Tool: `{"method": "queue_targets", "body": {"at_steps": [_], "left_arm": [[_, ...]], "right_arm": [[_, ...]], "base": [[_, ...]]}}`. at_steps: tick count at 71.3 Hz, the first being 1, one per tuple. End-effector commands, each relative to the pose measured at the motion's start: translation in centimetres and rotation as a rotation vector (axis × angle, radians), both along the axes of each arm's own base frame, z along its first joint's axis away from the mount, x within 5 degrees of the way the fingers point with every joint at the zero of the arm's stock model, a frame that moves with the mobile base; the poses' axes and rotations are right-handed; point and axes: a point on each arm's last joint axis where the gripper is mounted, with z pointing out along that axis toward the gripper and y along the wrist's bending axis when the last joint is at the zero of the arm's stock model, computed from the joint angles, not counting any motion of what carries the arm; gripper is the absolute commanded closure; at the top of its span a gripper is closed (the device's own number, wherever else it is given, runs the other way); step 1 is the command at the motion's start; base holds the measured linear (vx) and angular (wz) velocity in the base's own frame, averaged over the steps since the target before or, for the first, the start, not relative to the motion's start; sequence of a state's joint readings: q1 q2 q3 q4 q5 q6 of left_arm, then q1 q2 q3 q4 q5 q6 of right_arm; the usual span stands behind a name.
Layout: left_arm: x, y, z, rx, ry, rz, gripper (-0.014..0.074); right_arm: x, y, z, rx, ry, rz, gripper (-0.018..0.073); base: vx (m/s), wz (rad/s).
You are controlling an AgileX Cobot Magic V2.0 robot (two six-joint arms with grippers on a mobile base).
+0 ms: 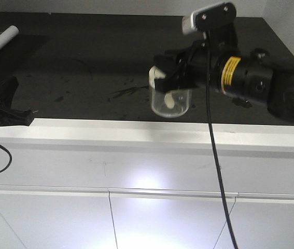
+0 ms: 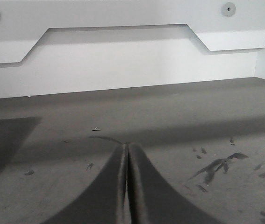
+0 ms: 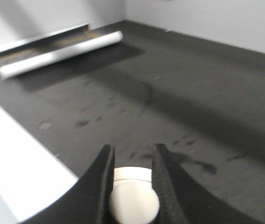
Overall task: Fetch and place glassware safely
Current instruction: 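Close the right gripper on the jar lid and pull it toward the robot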
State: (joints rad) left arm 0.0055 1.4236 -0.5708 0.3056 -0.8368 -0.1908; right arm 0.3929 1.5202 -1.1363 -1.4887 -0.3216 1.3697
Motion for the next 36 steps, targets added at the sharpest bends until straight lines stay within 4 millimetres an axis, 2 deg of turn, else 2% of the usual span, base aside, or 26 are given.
{"method": "queue_targets", "body": {"at_steps": [1, 18, 36], "left_arm": [[-0.2, 0.0, 2.1, -0.03, -0.12, -0.004, 0.0594], [-0.3, 0.0, 2.1, -0.03, -0.121, -0.004, 0.0594], [-0.3, 0.0, 2.1, -0.03, -0.121, -0.005, 0.0594]], "right_arm": [[-2.9, 0.6, 2.2, 0.027, -0.073, 0.069, 0.0561], [-7.4, 2.2, 0.2, 0.047, -0.062, 0.193, 0.0561], [-9.9, 1.8, -1.5, 0.125, -0.102, 0.279, 0.0561]], "base": [[0.0, 0.0], [0.0, 0.0], [0.0, 0.0]]}}
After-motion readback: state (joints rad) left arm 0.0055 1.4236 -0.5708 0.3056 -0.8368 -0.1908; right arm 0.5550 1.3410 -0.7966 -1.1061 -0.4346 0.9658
